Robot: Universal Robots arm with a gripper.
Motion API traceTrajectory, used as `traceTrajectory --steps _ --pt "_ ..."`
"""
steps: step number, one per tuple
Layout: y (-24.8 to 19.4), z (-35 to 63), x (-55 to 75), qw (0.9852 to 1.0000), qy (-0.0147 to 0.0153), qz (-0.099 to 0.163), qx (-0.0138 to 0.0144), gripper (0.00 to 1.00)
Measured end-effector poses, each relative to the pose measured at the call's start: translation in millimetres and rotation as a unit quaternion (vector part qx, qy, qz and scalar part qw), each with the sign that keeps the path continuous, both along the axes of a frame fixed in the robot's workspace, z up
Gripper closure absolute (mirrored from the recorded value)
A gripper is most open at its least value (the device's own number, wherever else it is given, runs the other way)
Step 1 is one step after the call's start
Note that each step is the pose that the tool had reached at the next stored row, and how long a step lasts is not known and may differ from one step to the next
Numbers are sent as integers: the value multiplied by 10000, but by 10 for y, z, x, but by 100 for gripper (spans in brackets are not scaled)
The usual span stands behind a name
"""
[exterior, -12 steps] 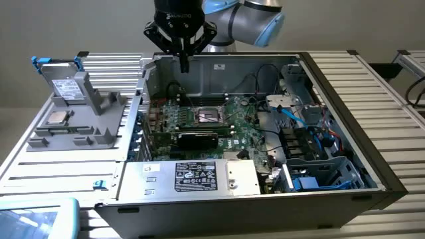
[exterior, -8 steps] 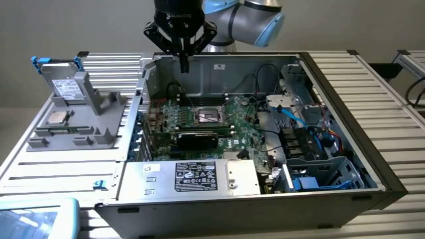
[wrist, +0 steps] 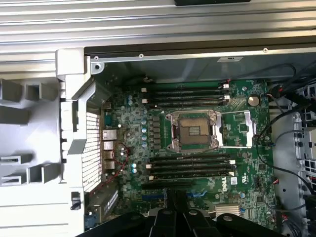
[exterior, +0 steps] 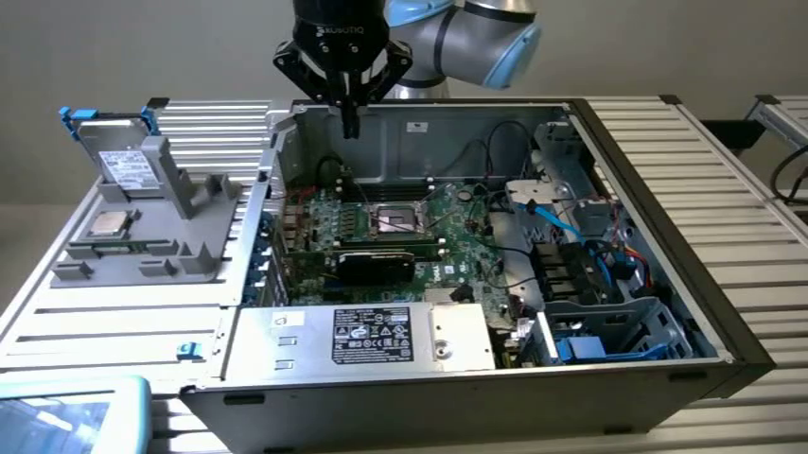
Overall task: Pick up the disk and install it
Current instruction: 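Reach for the disk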
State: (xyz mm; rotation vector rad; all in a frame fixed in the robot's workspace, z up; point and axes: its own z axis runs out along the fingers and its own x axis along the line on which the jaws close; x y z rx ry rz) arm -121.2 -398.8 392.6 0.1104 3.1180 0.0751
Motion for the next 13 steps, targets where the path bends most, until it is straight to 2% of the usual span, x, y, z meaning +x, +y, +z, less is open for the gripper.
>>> traceTrajectory --steps 4,13 --pt "0 1 -58 10000 0 0 -1 89" --pt "7 -1 -457 10000 0 0 0 89"
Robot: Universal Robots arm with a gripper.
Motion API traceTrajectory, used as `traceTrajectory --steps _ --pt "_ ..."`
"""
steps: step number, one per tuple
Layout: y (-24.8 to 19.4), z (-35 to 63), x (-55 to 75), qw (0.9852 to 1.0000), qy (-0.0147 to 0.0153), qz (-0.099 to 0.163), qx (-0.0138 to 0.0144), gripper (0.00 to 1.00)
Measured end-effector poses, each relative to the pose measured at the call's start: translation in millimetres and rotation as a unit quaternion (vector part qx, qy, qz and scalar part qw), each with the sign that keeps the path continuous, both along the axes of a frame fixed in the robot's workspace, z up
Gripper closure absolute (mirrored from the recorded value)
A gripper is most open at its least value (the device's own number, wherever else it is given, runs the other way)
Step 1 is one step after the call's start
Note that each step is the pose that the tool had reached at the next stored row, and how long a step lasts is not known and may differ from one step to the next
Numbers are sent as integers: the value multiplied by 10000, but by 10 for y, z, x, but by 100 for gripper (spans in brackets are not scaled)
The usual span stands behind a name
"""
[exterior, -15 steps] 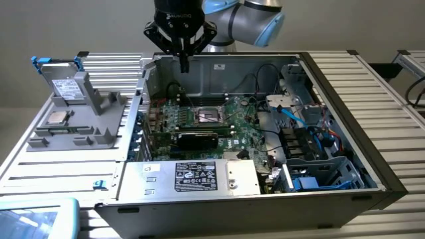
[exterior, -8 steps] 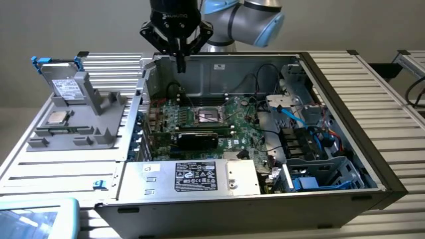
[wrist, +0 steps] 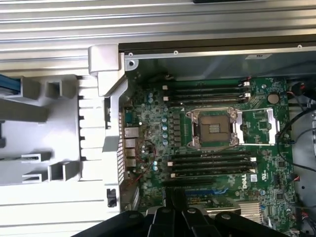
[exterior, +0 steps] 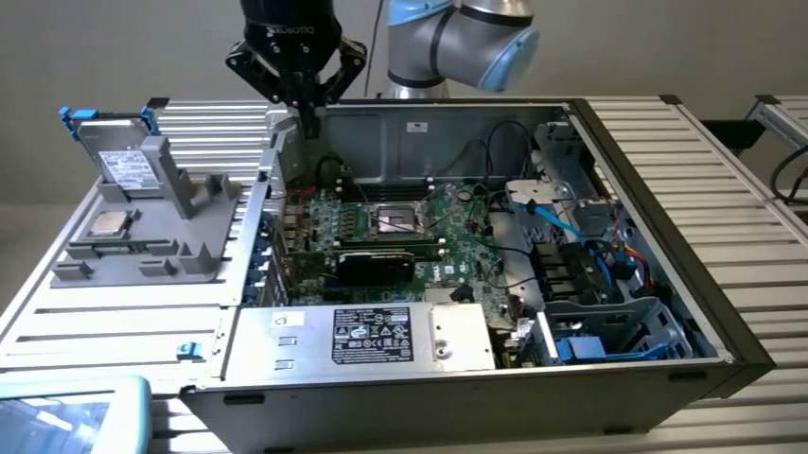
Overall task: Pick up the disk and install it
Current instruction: 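Reach for the disk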
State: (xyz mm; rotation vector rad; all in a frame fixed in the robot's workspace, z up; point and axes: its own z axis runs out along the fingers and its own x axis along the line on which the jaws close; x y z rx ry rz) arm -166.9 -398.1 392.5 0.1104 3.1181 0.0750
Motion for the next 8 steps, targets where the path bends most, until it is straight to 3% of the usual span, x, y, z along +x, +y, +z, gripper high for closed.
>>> traceTrajectory --steps 8 --pt "15 -4 -361 10000 2 0 0 89"
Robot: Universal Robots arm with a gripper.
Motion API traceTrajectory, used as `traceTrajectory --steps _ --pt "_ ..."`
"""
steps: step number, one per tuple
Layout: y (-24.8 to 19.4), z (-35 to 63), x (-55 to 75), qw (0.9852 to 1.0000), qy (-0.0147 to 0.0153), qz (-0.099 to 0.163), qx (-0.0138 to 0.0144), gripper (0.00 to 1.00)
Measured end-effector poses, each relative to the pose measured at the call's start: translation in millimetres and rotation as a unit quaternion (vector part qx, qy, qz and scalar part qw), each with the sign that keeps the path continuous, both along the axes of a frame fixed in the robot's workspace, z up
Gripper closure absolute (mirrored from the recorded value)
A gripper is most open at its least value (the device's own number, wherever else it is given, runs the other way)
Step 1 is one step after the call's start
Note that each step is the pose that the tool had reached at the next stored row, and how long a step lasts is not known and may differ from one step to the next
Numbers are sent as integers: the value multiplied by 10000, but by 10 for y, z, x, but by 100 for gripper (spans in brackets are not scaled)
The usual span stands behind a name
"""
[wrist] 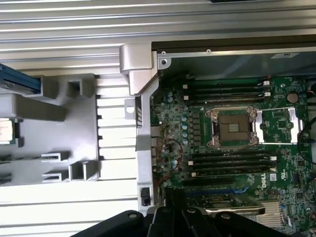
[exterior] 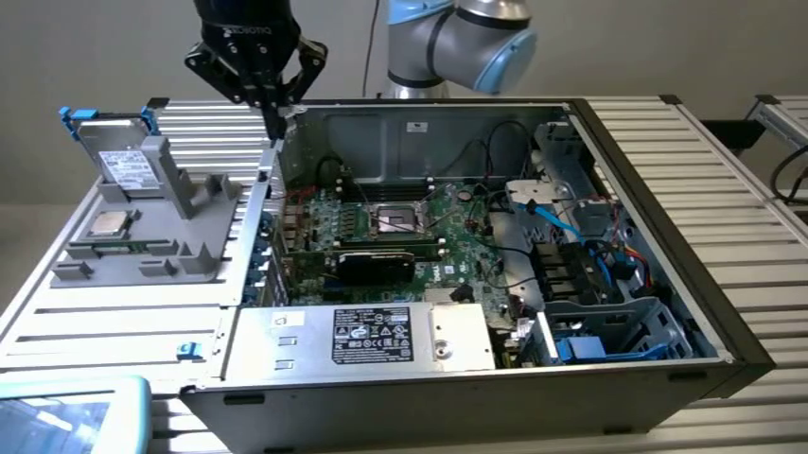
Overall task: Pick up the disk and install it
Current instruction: 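Reach for the disk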
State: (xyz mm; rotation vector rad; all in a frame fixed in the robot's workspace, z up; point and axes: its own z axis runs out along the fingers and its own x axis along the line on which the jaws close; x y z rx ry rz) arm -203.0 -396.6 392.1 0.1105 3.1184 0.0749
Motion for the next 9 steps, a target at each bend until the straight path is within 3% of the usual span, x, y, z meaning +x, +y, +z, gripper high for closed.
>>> traceTrajectory --steps 4,9 --pt "38 -9 -163 10000 -1 0 -11 89" --pt "127 -19 -269 9999 0 11 -121 89"
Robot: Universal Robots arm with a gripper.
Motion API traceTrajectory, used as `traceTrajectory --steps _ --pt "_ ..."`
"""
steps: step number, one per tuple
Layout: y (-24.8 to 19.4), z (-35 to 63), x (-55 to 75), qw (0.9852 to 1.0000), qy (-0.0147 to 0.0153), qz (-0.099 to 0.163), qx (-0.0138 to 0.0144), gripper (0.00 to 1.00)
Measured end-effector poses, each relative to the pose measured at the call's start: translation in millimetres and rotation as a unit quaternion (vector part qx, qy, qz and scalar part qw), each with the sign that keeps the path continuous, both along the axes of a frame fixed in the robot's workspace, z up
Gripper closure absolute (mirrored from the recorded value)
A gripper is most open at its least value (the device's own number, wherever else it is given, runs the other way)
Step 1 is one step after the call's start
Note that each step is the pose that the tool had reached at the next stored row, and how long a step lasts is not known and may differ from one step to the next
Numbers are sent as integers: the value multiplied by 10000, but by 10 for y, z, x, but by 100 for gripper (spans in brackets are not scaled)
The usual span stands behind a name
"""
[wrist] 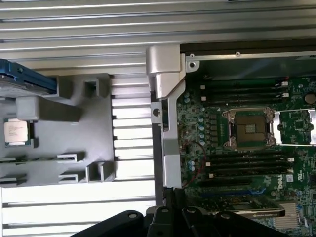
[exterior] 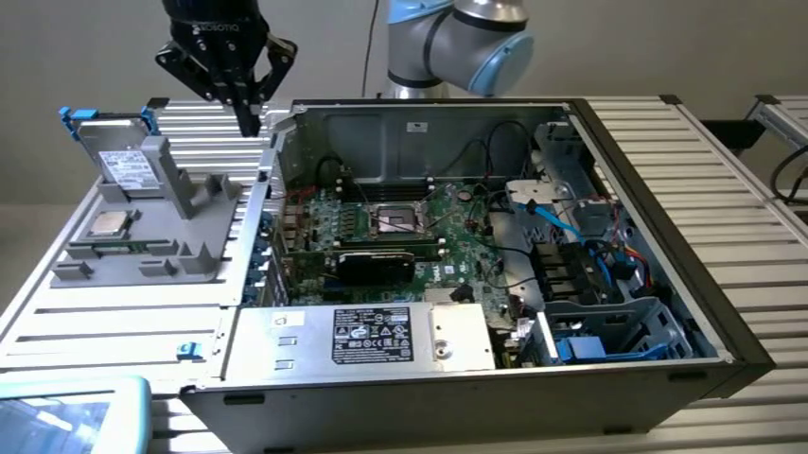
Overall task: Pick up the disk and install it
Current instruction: 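Reach for the disk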
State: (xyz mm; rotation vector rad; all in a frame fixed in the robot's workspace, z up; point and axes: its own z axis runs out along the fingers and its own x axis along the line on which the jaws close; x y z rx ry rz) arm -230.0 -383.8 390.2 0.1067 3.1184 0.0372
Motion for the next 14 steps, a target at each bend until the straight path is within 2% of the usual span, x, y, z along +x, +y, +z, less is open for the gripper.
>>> traceTrajectory --steps 2,6,14 --pt "44 -4 -38 10000 0 4 -29 89" --pt "124 -10 -194 10000 0 4 -37 89" --pt "179 -13 -556 10000 0 6 -36 89"
